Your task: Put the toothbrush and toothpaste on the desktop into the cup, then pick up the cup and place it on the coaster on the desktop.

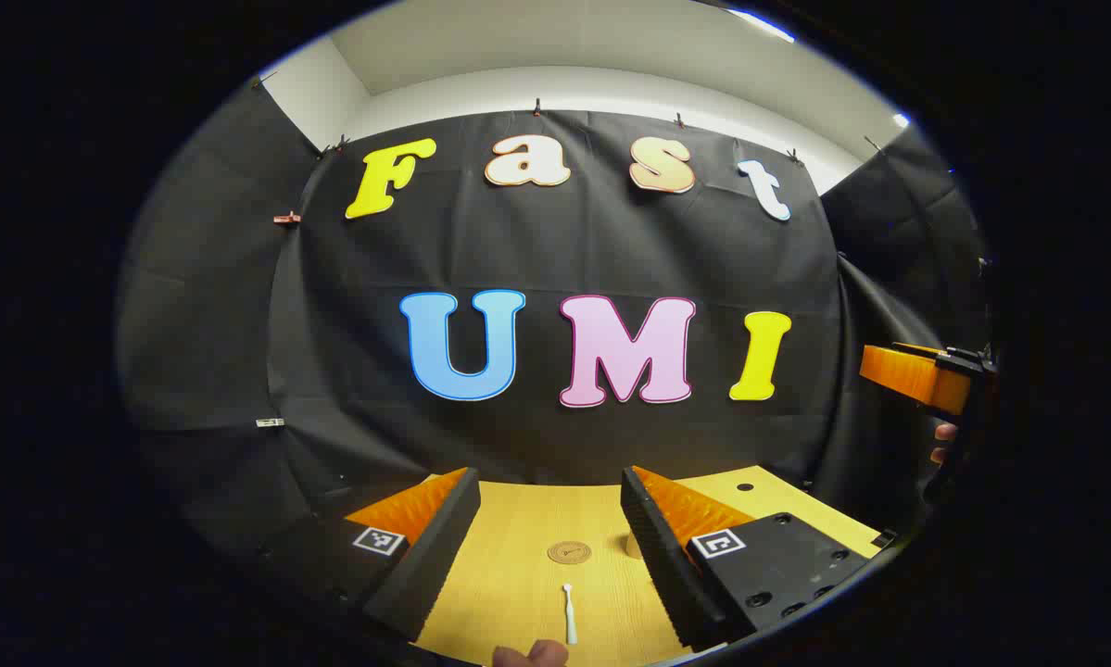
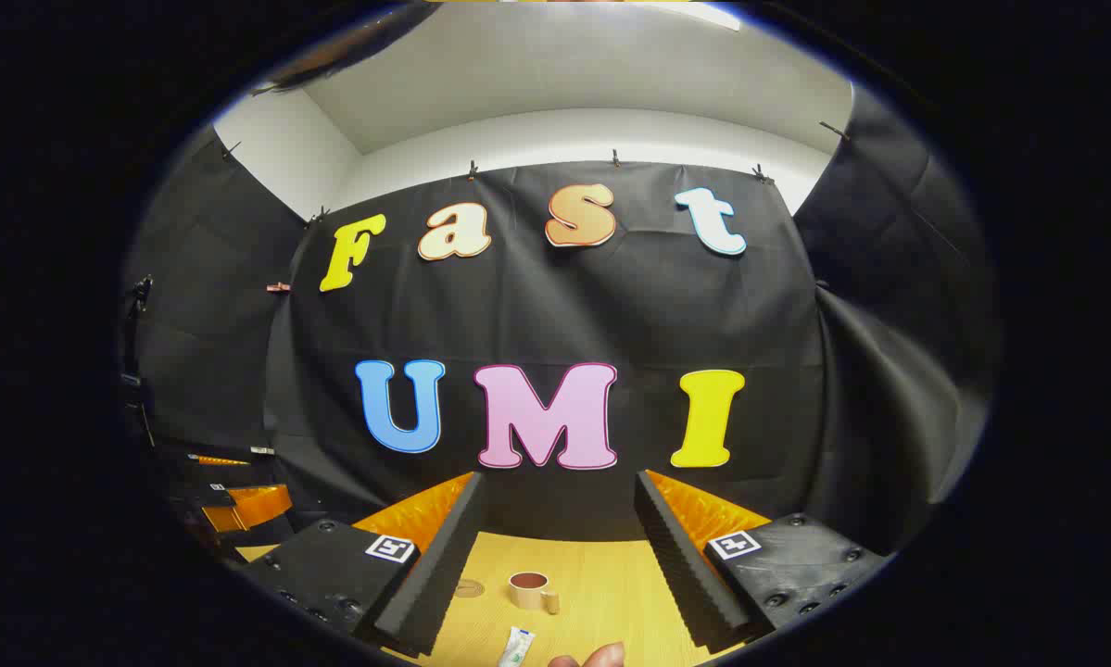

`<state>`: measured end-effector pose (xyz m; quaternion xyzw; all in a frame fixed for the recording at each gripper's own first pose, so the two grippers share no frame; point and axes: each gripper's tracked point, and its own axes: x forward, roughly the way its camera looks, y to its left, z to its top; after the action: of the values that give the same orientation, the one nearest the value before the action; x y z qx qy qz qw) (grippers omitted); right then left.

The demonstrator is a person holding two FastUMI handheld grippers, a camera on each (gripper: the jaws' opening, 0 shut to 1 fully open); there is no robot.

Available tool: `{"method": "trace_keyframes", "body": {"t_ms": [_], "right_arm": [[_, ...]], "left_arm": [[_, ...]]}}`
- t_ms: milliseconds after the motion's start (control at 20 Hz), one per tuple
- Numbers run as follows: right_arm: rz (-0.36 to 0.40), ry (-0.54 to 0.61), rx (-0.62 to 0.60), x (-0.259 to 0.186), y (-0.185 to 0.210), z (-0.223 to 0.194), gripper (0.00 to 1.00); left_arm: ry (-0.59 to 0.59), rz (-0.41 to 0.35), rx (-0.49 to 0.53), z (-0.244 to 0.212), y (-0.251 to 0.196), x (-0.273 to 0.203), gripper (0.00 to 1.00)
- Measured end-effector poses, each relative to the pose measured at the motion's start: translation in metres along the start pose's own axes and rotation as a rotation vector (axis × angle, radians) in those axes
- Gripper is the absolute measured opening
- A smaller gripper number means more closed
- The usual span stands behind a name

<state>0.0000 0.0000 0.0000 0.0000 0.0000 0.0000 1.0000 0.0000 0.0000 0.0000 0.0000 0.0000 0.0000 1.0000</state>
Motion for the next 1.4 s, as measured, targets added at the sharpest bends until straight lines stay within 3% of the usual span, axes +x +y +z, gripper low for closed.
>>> {"method": "trace_keyframes", "body": {"t_ms": [1000, 1400], "right_arm": [[0.007, 0.041, 0.009, 0.016, -0.002, -0.021, 0.98], [0.048, 0.159, 0.014, 0.036, 0.005, -0.057, 0.98]], "left_arm": [[0.022, -0.002, 0.013, -0.011, -0.002, 0.018, 0.96], [0.032, 0.011, 0.016, -0.015, -0.001, 0.027, 0.96]]}}
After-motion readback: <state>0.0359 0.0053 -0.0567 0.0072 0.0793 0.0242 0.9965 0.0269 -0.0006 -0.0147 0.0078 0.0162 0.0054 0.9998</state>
